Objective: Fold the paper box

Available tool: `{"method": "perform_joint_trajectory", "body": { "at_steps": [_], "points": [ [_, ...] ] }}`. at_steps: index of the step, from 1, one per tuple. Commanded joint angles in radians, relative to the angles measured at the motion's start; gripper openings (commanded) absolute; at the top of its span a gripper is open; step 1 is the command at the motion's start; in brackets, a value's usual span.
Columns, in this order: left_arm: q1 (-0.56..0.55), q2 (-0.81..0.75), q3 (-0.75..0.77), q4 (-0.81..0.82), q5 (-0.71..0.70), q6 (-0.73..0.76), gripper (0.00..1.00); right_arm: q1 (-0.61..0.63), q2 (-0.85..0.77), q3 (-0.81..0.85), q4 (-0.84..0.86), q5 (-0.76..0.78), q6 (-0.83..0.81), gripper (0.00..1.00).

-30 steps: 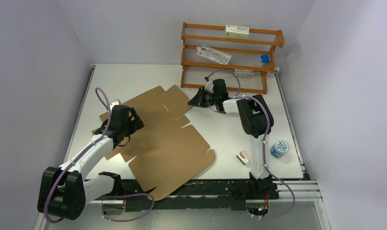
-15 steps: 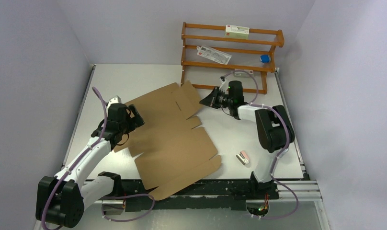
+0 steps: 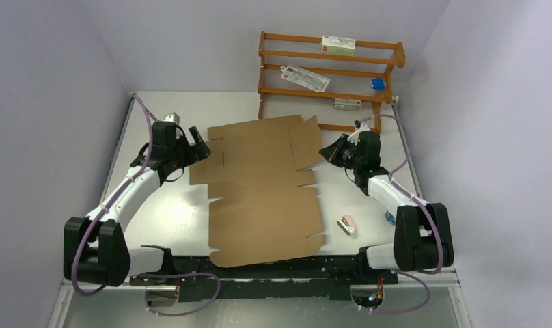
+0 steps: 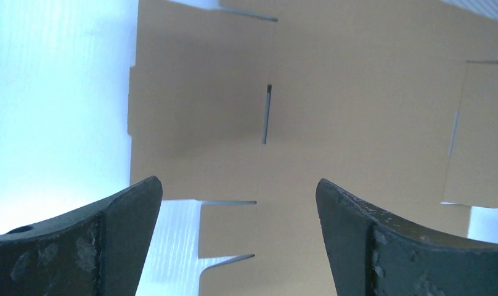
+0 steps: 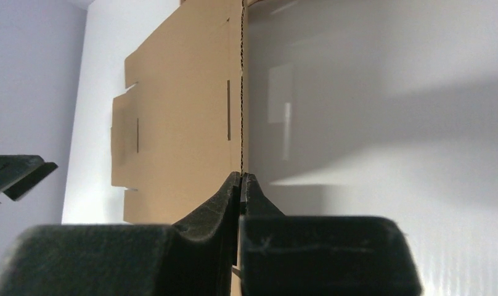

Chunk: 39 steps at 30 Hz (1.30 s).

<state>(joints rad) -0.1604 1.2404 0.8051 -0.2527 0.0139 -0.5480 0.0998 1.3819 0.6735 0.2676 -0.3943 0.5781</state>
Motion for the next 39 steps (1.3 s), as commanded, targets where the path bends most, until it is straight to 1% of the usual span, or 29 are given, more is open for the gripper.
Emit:
{"method": "perform_joint_trajectory", "body": {
  "at_steps": [1, 7, 11, 16, 22, 24, 28, 30, 36, 38, 39],
  "points": [
    [0.05, 0.073, 0.092, 0.01, 0.177, 0.07, 1.0, -0.025, -0.046, -0.055, -0.056, 0.087, -0.036, 0.01],
    [0.085, 0.195, 0.214, -0.064, 0.25, 0.159, 1.0, -0.044, -0.045, -0.109, -0.102, 0.109, -0.068, 0.01],
    [0.094, 0.272, 0.288, -0.104, 0.29, 0.202, 1.0, -0.045, -0.072, -0.142, -0.153, 0.112, -0.088, 0.03],
    [0.094, 0.334, 0.327, -0.095, 0.361, 0.214, 1.0, -0.046, -0.124, -0.165, -0.239, 0.128, -0.122, 0.04],
    [0.094, 0.375, 0.342, -0.111, 0.378, 0.243, 1.0, -0.046, -0.17, -0.162, -0.31, 0.162, -0.145, 0.13],
    [0.094, 0.385, 0.353, -0.119, 0.381, 0.252, 1.0, -0.045, -0.177, -0.142, -0.324, 0.18, -0.149, 0.17],
    [0.094, 0.407, 0.386, -0.158, 0.326, 0.284, 1.0, -0.044, -0.172, -0.087, -0.324, 0.218, -0.169, 0.36],
    [0.094, 0.423, 0.403, -0.165, 0.303, 0.294, 1.0, -0.044, -0.153, -0.053, -0.316, 0.221, -0.174, 0.41],
    [0.096, 0.55, 0.517, -0.22, 0.292, 0.332, 1.0, -0.034, -0.067, 0.067, -0.284, 0.186, -0.19, 0.55],
    [0.096, 0.594, 0.556, -0.225, 0.312, 0.34, 1.0, -0.018, -0.018, 0.112, -0.277, 0.163, -0.21, 0.59],
    [0.095, 0.614, 0.577, -0.225, 0.346, 0.342, 1.0, -0.012, 0.013, 0.134, -0.273, 0.144, -0.215, 0.6]
  ]
}}
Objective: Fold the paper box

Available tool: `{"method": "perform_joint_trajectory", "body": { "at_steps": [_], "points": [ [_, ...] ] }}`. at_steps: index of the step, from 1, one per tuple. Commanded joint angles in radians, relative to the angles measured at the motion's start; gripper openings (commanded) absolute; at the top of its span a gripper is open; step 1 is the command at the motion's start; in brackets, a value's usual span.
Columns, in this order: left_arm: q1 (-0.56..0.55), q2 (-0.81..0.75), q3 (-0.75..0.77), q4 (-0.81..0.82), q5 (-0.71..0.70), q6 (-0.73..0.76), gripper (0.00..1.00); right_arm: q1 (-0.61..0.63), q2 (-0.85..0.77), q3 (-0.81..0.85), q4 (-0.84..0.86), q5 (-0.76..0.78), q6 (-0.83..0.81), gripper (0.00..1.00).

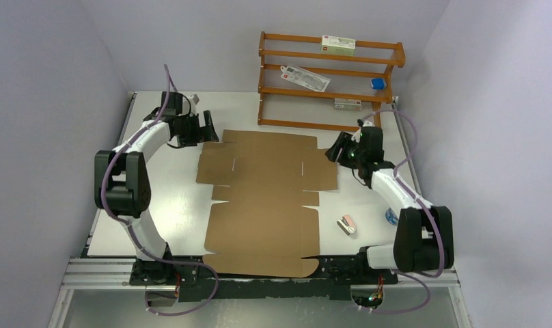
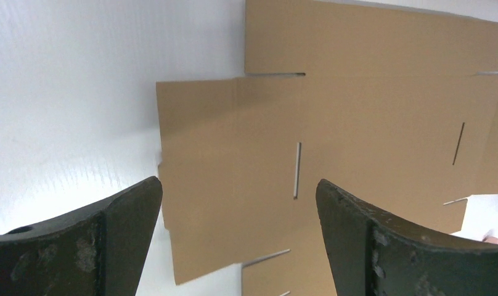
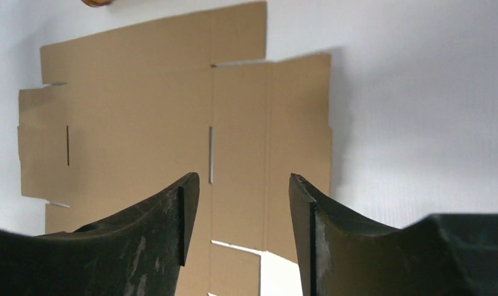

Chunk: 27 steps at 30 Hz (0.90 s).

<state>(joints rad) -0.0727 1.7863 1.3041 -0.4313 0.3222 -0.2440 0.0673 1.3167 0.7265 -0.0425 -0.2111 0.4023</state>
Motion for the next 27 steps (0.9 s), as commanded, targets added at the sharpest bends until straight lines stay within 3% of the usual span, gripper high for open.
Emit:
{"method": "perform_joint_trajectory", "body": {
  "at_steps": [1, 10, 16, 19, 27],
  "points": [
    [0.007, 0.09, 0.097, -0.043, 0.065, 0.038, 1.0, 0.027, 0.113, 0.106, 0.038, -0.058, -0.04, 0.61],
    [-0.005, 0.268, 0.286, -0.022, 0.196, 0.022, 1.0, 0.15, 0.301, 0.181, 0.126, -0.086, -0.049, 0.64],
    [-0.005, 0.383, 0.371, 0.008, 0.246, 0.008, 1.0, 0.172, 0.315, 0.16, 0.173, -0.103, -0.049, 0.65],
    [-0.006, 0.443, 0.412, 0.012, 0.28, 0.001, 0.84, 0.177, 0.324, 0.163, 0.174, -0.113, -0.055, 0.65],
    [-0.006, 0.516, 0.431, 0.051, 0.354, -0.023, 0.73, 0.182, 0.346, 0.171, 0.17, -0.118, -0.064, 0.65]
  ]
}}
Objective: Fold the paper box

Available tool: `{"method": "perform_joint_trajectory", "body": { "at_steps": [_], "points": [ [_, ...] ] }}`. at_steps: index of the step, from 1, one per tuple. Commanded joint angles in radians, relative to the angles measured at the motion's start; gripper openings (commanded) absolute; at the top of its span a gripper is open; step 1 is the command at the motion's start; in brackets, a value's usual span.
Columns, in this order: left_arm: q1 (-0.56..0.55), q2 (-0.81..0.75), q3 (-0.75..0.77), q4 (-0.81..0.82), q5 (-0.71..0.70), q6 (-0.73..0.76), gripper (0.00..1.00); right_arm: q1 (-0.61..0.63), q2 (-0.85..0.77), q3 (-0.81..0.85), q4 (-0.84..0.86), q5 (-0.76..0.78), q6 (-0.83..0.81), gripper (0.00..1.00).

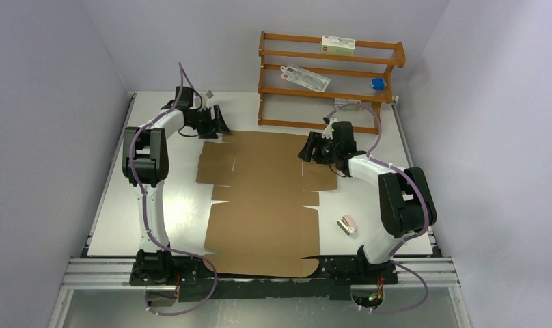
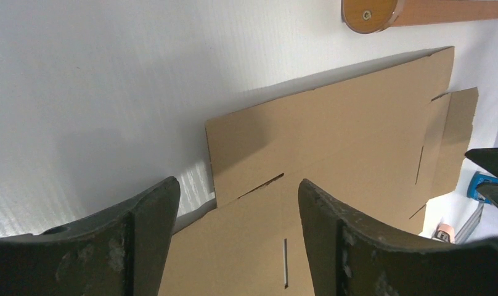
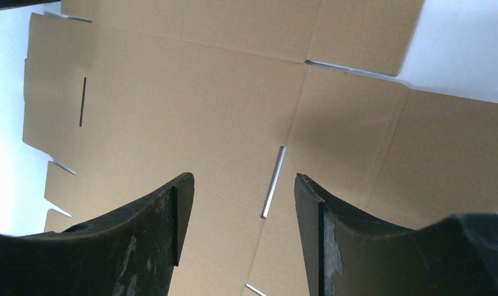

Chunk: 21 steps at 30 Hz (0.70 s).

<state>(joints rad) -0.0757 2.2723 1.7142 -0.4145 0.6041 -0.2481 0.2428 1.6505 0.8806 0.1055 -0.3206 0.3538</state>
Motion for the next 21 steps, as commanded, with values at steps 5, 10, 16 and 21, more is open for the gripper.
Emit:
{"method": "perform_joint_trajectory", "body": {
  "at_steps": [5, 10, 16, 21],
  "points": [
    [-0.004, 0.066, 0.016, 0.042, 0.098, -0.023, 0.67, 0.009, 0.01, 0.017, 0.017, -0.003, -0.023, 0.65],
    [-0.004, 0.099, 0.028, 0.028, 0.109, -0.004, 0.58, 0.01, -0.001, 0.008, 0.014, -0.004, -0.033, 0.65],
    [-0.004, 0.057, -0.015, 0.071, 0.123, 0.017, 0.35, 0.011, -0.025, 0.003, 0.014, -0.014, -0.045, 0.65],
    [-0.005, -0.01, -0.061, 0.099, 0.122, 0.056, 0.22, 0.011, -0.036, 0.026, 0.002, -0.047, -0.058, 0.65]
  ]
}}
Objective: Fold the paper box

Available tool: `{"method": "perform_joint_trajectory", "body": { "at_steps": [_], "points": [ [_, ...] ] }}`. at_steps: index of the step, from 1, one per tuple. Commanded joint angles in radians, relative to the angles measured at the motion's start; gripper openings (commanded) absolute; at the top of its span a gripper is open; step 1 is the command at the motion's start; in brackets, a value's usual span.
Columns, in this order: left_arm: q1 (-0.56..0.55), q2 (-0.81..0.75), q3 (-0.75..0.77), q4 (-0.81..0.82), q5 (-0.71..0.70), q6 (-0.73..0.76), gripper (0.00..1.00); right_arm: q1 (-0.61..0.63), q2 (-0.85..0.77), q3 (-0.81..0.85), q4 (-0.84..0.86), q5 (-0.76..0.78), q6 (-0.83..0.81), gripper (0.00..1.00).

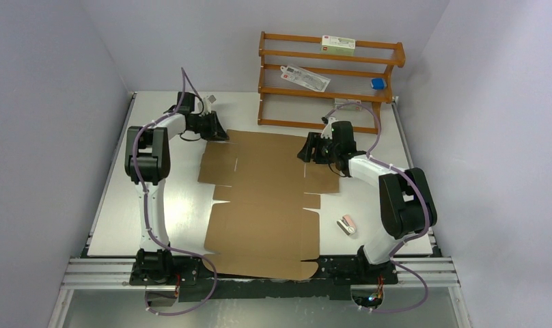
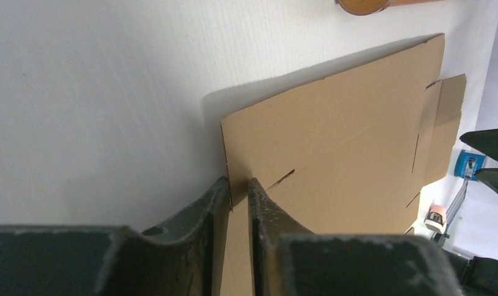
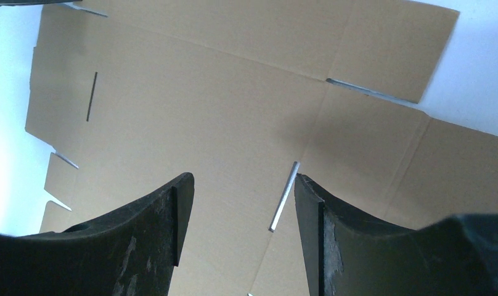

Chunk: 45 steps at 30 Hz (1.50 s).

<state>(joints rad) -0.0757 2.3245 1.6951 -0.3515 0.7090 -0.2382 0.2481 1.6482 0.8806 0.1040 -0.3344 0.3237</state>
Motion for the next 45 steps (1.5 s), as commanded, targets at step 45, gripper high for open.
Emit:
{"method": "perform_joint_trajectory", "body": {
  "at_steps": [45],
  "points": [
    [-0.217, -0.661, -0.706, 0.665, -0.181, 0.133, 0.05, 0.058, 0.263, 0.61, -0.436, -0.315, -0.692, 0.93]
  ]
}}
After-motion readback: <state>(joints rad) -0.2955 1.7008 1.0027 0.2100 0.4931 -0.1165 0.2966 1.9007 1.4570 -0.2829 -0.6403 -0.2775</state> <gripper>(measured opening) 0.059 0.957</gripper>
